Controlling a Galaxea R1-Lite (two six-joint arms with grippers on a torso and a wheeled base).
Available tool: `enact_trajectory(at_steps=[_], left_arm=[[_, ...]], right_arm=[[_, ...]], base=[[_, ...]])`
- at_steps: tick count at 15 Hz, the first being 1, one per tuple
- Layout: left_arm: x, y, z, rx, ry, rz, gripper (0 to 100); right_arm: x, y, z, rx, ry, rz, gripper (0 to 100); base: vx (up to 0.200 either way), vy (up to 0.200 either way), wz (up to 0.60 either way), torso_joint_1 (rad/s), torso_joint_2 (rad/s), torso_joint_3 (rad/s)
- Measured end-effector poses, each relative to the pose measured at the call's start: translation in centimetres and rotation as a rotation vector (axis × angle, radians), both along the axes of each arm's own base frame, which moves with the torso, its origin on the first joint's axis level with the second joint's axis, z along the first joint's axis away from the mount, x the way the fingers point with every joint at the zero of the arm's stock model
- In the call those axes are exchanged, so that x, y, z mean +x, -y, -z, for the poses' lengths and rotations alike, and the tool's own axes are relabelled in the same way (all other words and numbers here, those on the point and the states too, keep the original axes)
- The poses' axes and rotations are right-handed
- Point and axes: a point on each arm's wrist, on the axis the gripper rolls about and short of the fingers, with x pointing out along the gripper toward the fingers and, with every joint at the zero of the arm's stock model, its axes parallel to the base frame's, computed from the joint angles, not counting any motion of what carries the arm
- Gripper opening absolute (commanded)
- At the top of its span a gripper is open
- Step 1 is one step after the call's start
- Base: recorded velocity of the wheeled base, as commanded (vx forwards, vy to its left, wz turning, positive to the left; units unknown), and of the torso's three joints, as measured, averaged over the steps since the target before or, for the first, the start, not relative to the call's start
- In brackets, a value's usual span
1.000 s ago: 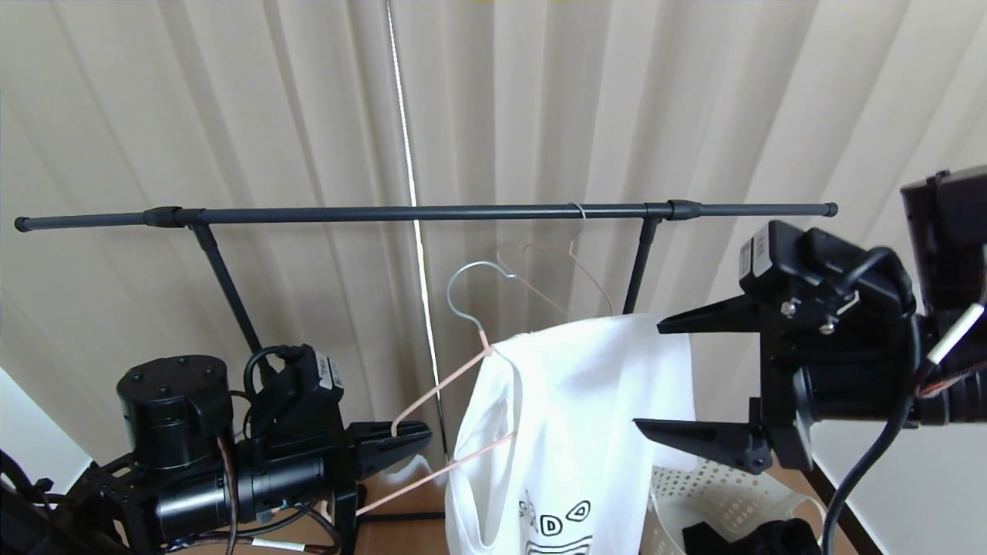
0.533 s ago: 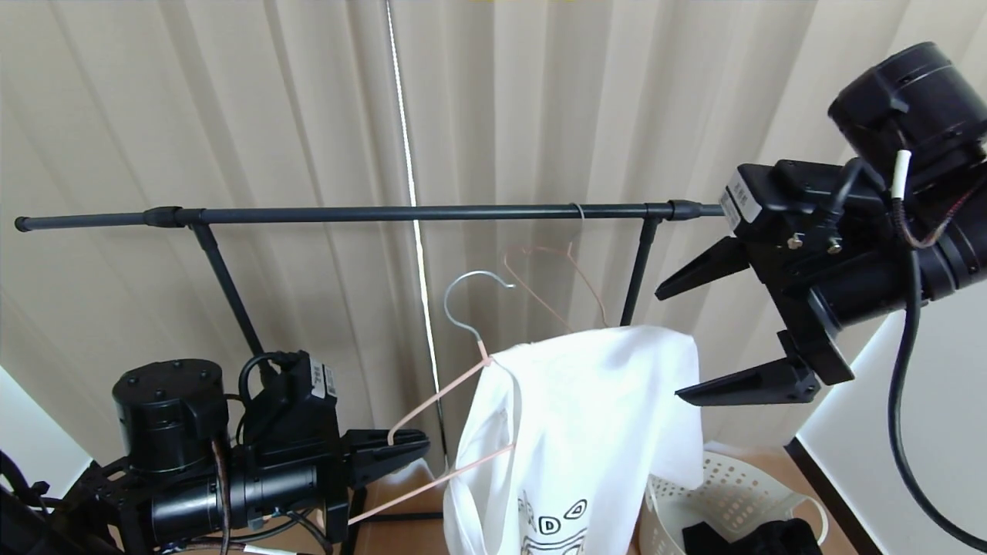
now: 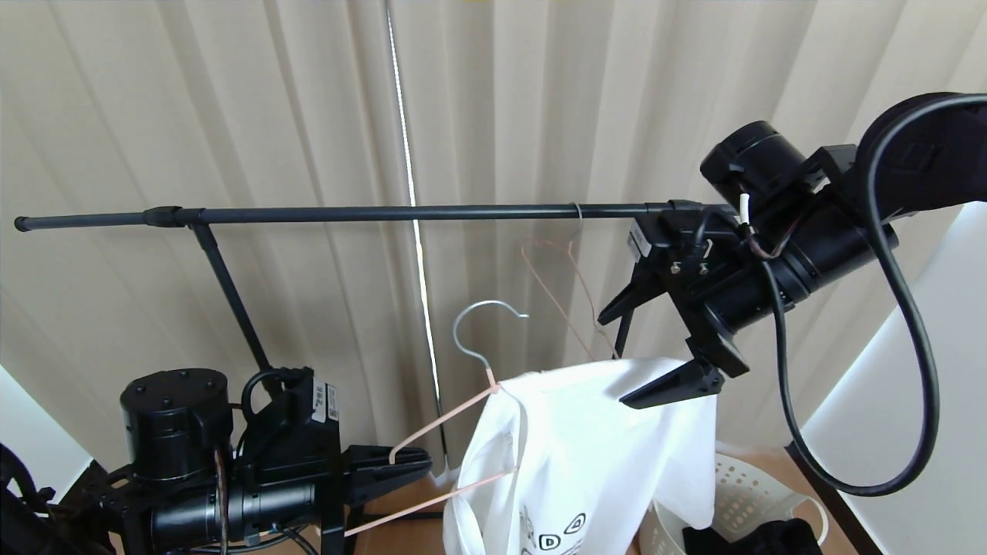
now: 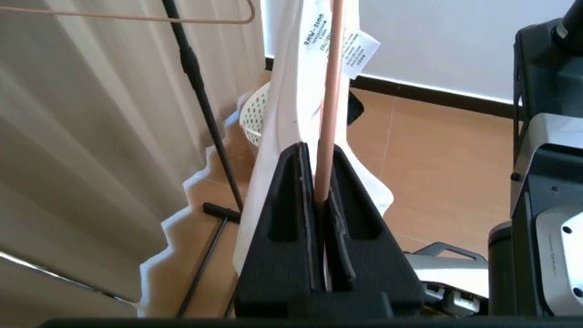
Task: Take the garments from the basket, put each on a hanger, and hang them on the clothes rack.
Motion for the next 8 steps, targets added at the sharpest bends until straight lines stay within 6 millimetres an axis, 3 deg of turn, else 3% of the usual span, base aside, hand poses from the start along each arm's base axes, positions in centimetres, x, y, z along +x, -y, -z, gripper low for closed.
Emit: enact_trajectory(at_steps=[8], left_arm=[[0.1,0.0,0.0,-0.01,0.027,-0.001,0]], right_arm=[[0.4,-2.5,2.1,0.018,-0.079,-0.078,100]], base=[[0.0,0.0,0.0,0.0,0.0,0.0]])
